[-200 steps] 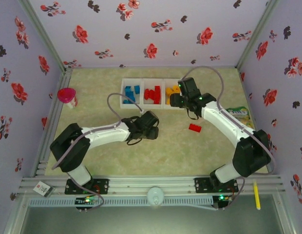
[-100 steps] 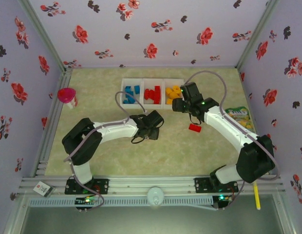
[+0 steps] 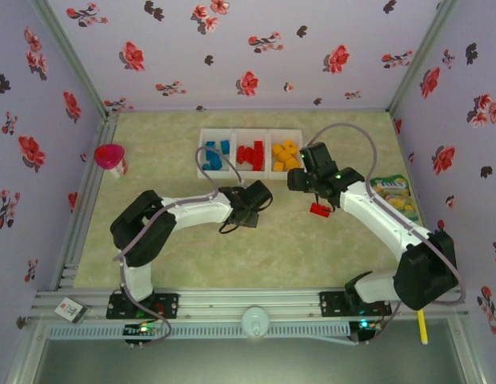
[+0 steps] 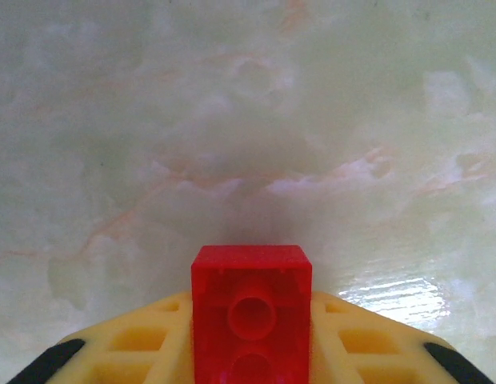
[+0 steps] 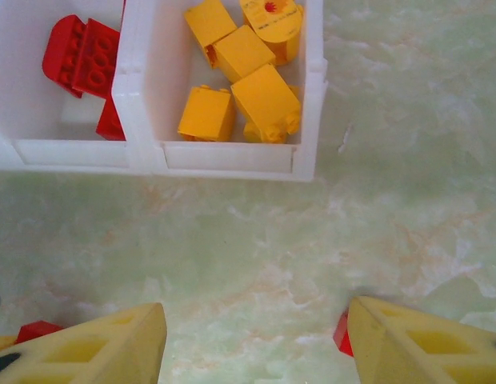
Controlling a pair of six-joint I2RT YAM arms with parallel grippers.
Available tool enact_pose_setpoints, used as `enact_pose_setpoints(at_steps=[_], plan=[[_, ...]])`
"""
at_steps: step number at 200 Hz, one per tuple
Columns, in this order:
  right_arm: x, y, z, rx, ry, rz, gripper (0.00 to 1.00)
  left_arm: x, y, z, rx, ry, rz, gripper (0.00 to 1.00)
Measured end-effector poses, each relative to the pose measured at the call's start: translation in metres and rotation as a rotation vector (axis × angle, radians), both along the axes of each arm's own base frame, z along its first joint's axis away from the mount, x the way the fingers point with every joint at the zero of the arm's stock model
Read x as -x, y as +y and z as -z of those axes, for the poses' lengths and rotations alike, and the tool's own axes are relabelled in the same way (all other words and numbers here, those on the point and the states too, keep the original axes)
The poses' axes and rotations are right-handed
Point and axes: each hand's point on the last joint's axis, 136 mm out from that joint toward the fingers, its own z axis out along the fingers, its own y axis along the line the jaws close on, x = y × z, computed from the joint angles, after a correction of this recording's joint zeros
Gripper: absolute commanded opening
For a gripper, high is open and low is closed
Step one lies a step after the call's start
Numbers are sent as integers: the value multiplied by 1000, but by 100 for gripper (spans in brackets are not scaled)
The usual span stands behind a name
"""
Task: Sort the legos into containers by color
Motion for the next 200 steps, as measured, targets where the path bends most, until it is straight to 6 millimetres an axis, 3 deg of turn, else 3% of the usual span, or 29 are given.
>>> enact_pose_setpoints(at_steps=[36,78,103,123,155,200], plan=[[14,-14,-3,11,-12,30,63,-2,5,-22,41,-73,65,24],[24,-23,-1,15,-10,50,63,-24,11,-93,144,-277,141,25],[27,-25,0,6,-10,60,63,-39,11,-121,196,-388,176,25],[30,-26,1,-1,-9,68,63,-56,18,-127,235,-430,165,25],[37,-29,10,-7,9,80,63,-100,34,-131,255,-475,94,25],[41,-30,21,-14,35,96,63,-152,3,-136,266,-505,101,25]])
